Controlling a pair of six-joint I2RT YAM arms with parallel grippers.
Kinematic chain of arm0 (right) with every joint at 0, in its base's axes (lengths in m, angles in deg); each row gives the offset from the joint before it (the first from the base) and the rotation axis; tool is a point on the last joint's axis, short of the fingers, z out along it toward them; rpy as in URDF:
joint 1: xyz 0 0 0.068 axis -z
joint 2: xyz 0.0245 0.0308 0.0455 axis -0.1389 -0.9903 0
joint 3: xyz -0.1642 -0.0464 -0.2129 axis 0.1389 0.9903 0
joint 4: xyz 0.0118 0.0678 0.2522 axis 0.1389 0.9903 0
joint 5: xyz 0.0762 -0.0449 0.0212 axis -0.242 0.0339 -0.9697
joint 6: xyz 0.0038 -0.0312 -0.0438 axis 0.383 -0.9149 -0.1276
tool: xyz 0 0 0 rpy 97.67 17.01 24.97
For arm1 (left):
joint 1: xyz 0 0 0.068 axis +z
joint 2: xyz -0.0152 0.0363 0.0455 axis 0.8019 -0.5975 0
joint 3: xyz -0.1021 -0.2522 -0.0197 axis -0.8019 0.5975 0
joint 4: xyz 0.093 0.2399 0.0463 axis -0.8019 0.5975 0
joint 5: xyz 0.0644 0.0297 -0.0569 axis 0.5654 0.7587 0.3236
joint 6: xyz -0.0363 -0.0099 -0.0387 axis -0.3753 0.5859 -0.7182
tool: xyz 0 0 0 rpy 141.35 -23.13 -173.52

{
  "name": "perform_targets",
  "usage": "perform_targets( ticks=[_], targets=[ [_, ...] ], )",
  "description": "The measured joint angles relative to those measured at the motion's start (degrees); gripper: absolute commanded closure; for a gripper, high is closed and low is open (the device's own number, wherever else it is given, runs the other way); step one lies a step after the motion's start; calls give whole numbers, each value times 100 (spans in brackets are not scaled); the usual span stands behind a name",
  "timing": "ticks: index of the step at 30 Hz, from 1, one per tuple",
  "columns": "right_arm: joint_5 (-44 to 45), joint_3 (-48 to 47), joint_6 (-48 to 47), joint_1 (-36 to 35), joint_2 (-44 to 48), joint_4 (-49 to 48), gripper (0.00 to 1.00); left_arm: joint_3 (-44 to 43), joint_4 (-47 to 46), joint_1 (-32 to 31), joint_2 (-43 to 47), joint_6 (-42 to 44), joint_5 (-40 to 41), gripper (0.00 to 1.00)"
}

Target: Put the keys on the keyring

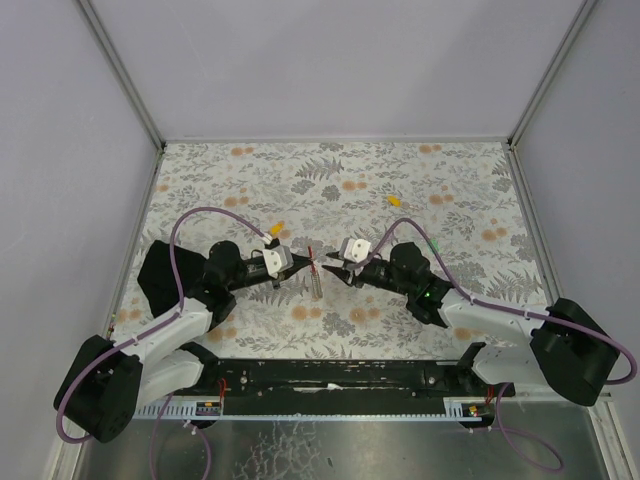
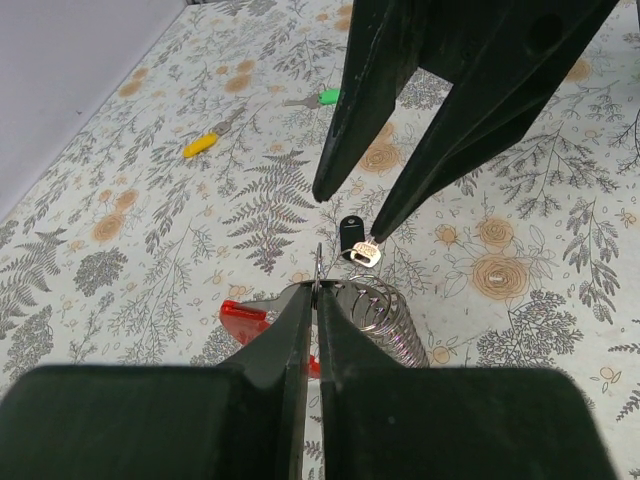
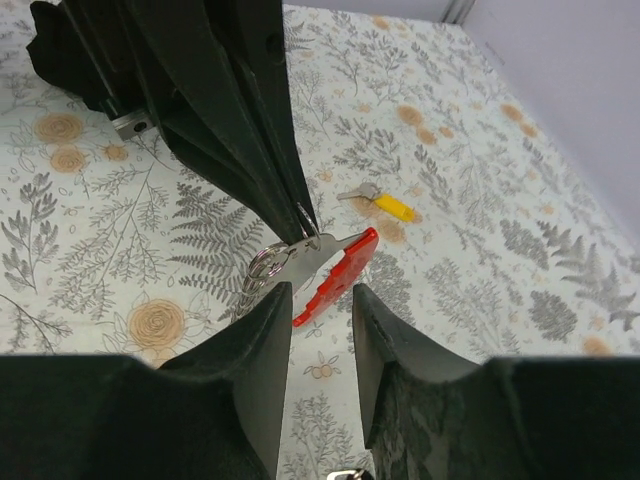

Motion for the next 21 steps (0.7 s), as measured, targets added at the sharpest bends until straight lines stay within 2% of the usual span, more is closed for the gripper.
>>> perform_targets(
  ticks=[3,13,21],
  targets=[
    [81,-157,487,-2,-81,236,64,0,0,-4,0,-33,15,100],
    [503,-715,2970,0,-153,966,65,0,-4,-11,-74,-116,107,100],
    [651,-1145,4113,0,-153,1808,68,0,-13,-15,-85,-164,118,100]
  ],
)
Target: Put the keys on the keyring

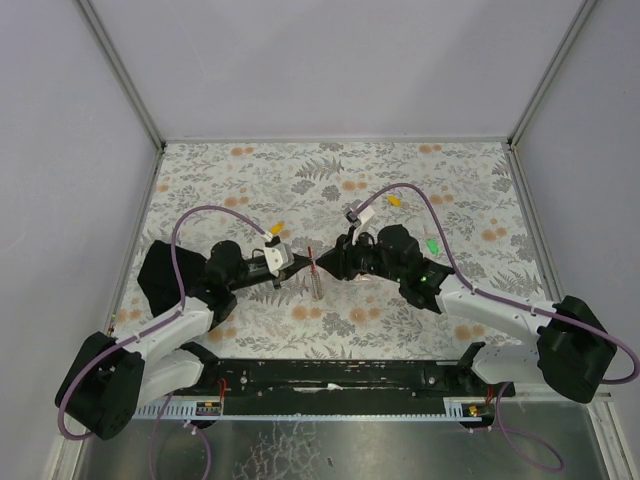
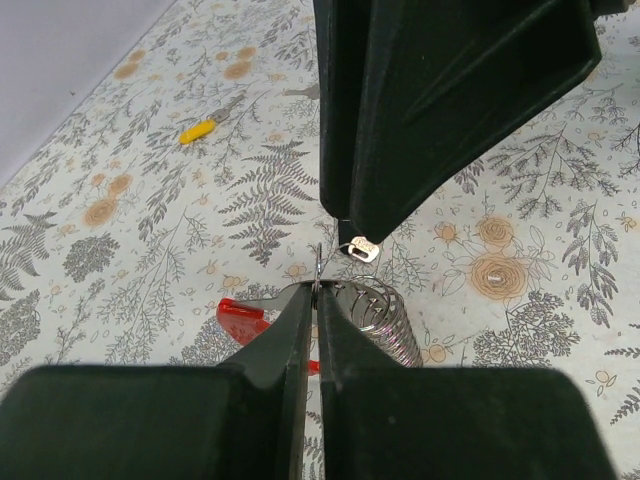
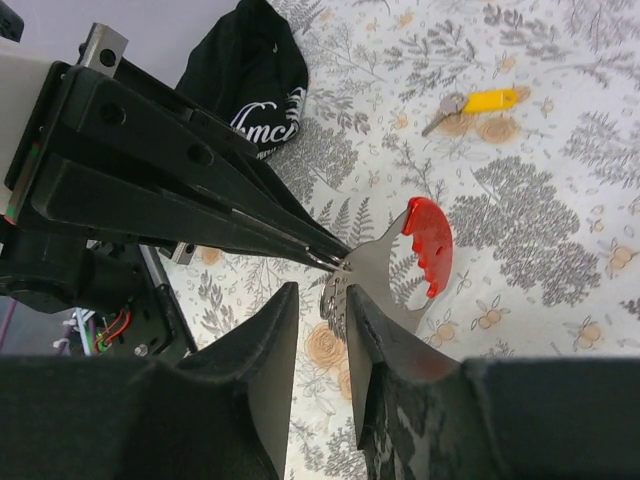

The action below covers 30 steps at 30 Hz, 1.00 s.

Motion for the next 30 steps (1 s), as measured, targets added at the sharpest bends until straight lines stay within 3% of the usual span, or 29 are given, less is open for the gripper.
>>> perform_targets(
  ticks=[8,15,25,30],
  targets=[
    [2,-35,190,0,-212,173,65,0,-13,-7,-87,-57,2,100],
    [509,737,-487,0,15,-605,69,0,-28,-33,-107,-197,28,100],
    [221,487,-662,0,-201,-568,54,-101,-33,-81,-271,-793,544,99],
    [-74,599,-662,0,-236,-745,51,-109,-26,-151,-293,-1073,870,99]
  ],
)
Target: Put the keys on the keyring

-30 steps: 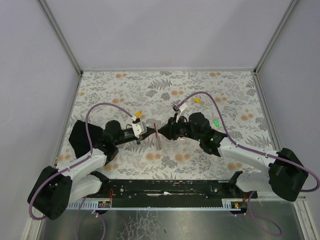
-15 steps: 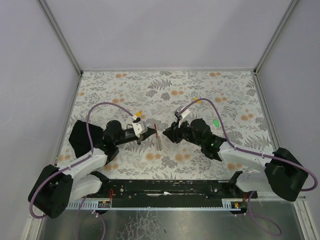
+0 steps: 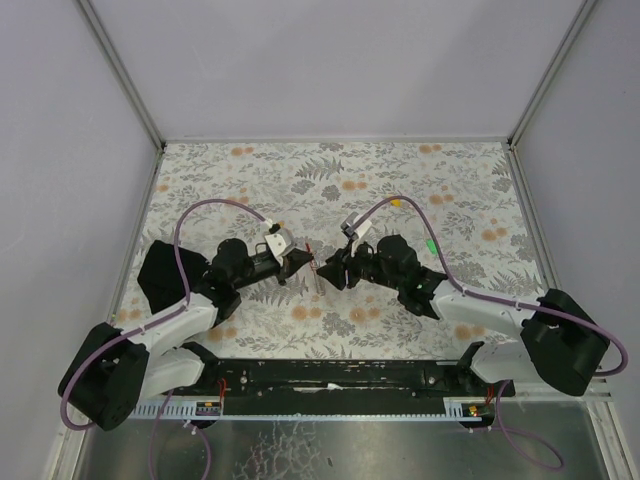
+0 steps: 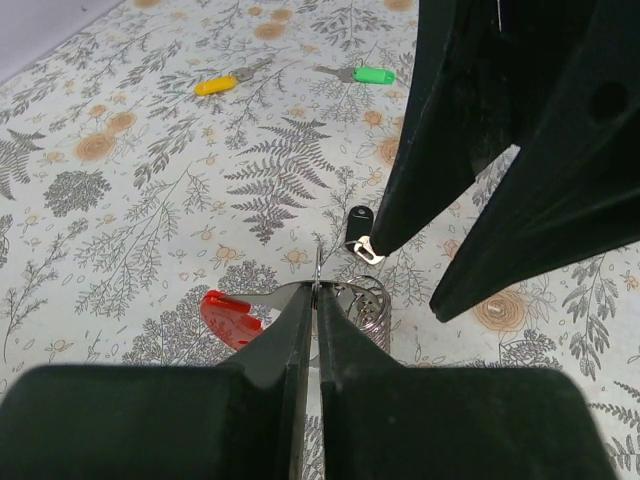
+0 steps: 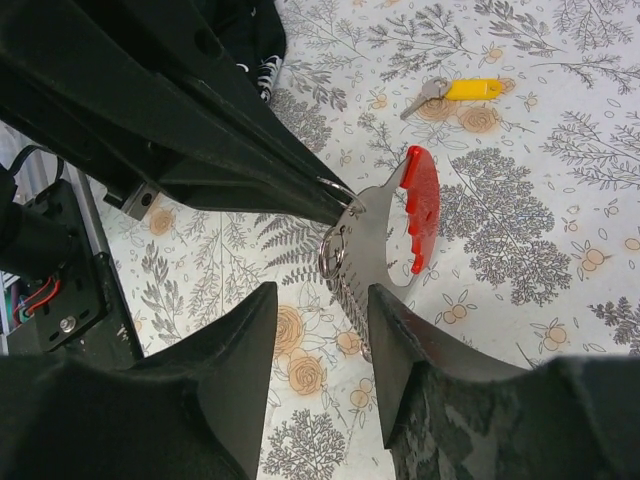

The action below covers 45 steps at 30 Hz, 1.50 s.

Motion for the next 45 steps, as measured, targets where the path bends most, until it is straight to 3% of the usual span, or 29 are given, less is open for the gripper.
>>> perform_targets(
  ticks=[16,20,26,30,33,37,45],
  targets=[
    [-251,575,-649,0,-1141,-1904,50,-83,22,0,-144,-420,164,99],
    [-278,575,-804,0,-1419,-2404,59,-83,-2,0,-188,-535,153,99],
    [-310,575,-935,0,-1552,-2566,89,-83,-15,0,-192,-710,195,93],
    [-278,573,-979,15,-1325,-2218,100,-83,-83,0,-188,-841,341,82],
    [-247,562,-986,28,-1032,-1821,100,-83,-146,-26,-164,-942,481,68],
    [-256,407,-981,28,-715,-1152,100,-61,-151,-37,26,-1040,909,59],
    [-254,-52,-984,28,-476,-131,100,260,-308,-37,581,-1292,1394,54]
  ],
)
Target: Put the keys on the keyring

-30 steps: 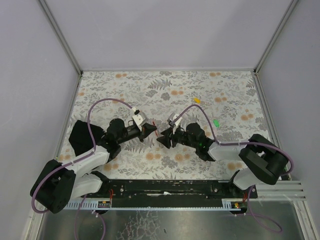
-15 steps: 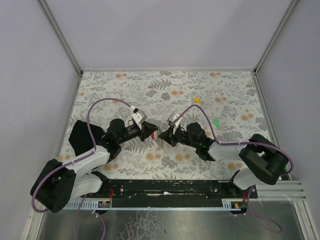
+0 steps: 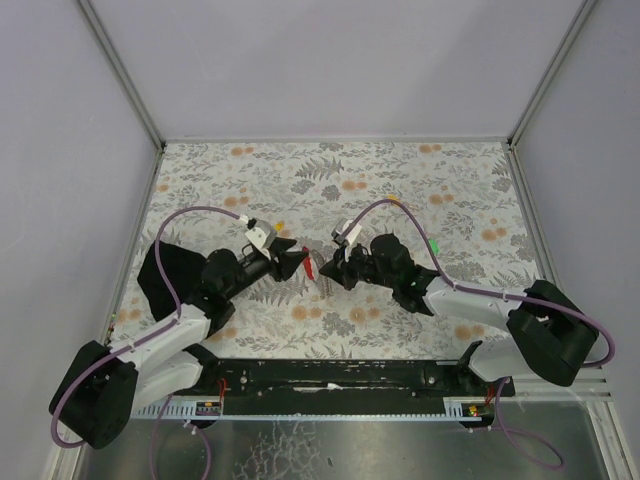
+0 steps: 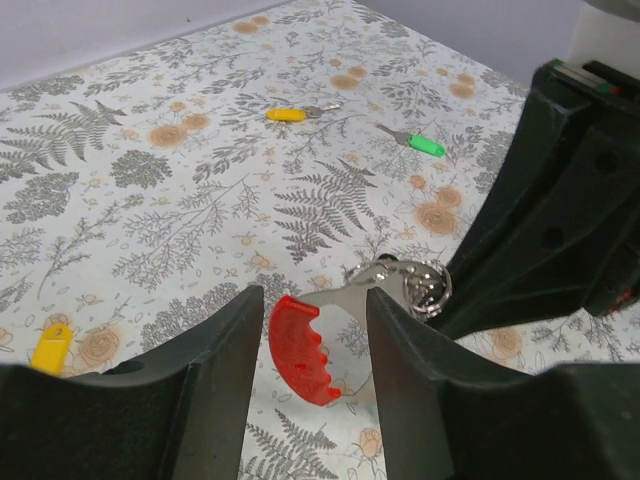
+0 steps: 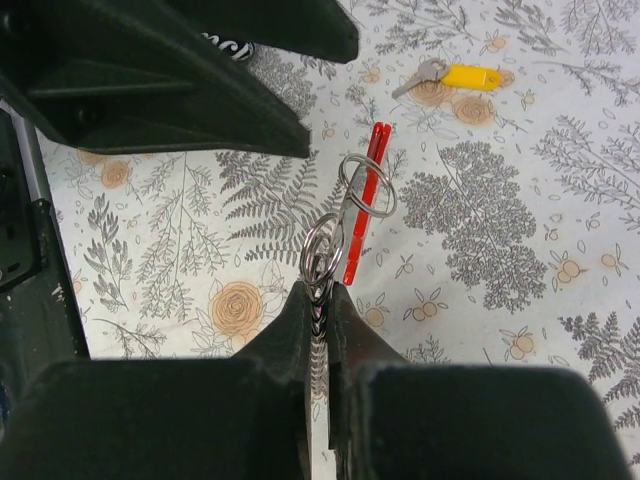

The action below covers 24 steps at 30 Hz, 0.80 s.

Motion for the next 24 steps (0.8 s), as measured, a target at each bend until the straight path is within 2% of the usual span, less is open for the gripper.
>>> perform_targets(
  ticks=[4,11,16,24],
  targets=[
    [17,-114,-22,0,26,459,100,389,-247,0,151,24,-192,53],
    [22,-264,-83,0,125,1043,100,669,-470,-170,400,743,-551,52],
    [11,-271,-103,0,199,1147,100,719,-614,-662,389,1408,-761,52],
    [2,-278,-103,0,258,1272,100,719,-638,-1215,177,2367,-562,55]
  ],
)
